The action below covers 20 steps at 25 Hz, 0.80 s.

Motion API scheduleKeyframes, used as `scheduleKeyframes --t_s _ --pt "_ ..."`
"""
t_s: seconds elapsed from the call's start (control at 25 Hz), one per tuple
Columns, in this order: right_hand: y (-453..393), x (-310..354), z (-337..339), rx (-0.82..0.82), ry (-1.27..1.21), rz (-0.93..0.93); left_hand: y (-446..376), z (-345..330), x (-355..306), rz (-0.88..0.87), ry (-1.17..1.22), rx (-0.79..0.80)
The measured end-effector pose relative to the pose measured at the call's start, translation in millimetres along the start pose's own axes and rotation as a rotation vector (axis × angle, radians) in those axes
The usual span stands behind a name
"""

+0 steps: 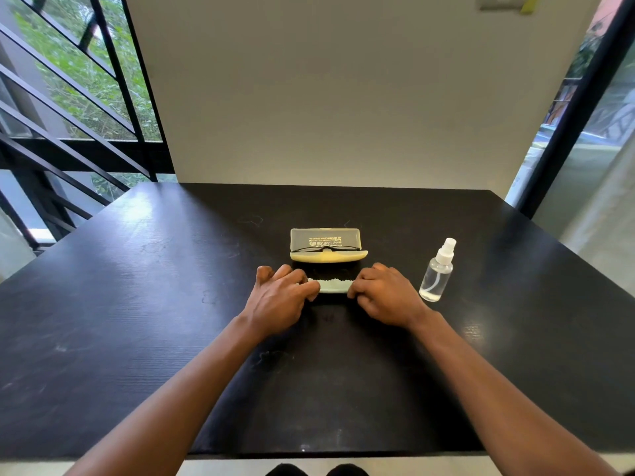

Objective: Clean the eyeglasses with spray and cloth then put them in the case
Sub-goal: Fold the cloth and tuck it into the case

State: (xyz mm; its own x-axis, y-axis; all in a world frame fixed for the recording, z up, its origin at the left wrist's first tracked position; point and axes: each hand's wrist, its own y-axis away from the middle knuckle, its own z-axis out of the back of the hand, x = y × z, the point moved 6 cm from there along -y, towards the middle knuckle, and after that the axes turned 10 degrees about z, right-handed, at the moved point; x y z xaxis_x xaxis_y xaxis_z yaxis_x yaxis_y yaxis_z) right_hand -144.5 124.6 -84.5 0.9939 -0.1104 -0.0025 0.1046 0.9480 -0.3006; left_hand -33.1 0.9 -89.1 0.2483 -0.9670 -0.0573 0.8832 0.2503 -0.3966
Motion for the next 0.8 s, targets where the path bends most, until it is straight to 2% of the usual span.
scheduleKeyframes --t_s 0.24,0.36,0.56,0.8 --pt "-5 -21 0 -0.062 -0.494 -0.284 -15 -10 21 0.418 0.512 0.223" --pt "-1 -30 -6 -0.096 -0.662 -0.470 -19 -17 32 0.600 0.685 0.274" --pt "5 -37 -17 -0.101 -0.754 -0.644 -19 -25 34 0.727 0.696 0.261" --pt "1 -36 -17 -0.028 -0.695 -0.642 -18 -27 36 0.772 0.659 0.249"
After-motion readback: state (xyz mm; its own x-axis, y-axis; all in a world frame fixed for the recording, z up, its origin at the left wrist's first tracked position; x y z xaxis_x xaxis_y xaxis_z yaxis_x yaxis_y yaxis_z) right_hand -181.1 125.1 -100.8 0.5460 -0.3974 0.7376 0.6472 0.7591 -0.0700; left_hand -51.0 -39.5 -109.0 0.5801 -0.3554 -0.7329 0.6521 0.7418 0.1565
